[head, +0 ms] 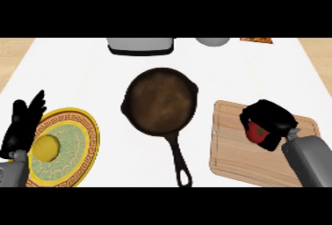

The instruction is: Pick the tomato from the cutting board and place it in the pan

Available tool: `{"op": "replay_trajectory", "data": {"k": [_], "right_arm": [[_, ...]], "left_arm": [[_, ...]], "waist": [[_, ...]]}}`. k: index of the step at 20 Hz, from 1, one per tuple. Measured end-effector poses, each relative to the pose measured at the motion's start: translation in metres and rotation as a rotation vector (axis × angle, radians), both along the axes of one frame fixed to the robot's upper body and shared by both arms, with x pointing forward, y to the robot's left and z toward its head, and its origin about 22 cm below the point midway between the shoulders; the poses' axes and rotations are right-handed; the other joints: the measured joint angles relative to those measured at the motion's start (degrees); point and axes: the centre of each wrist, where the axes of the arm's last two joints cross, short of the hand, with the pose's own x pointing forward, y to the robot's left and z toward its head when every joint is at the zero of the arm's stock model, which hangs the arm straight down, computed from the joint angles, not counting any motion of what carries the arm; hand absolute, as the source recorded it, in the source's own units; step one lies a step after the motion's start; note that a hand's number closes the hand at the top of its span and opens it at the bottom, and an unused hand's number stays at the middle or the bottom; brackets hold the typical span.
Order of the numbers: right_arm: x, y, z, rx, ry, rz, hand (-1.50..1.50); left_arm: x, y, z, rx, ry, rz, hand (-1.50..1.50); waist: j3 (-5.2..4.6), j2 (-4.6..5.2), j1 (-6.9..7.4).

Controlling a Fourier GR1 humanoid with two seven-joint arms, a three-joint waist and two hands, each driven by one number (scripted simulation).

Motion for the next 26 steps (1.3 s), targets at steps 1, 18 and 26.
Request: {"op": "replay_trajectory", "data": {"k": [1, 18, 26], "right_arm": [[0.006, -0.004, 0.001, 0.008, 0.002, 0.003, 1.50], [0.096, -0.059, 0.078, 0.447, -0.256, 0.137, 1.50], [0.119, -0.008, 0.094, 0.618, -0.265, 0.209, 1.50]], "left_arm": [[0.001, -0.003, 0.001, 0.001, -0.002, -0.002, 0.00], [0.007, -0.017, 0.002, -0.004, -0.003, -0.030, 0.00], [0.002, -0.010, 0.003, -0.002, -0.002, -0.017, 0.00]], "waist": [[0.02, 0.02, 0.07], [0.14, 0.56, 1.59], [0.03, 0.20, 0.94]]}}
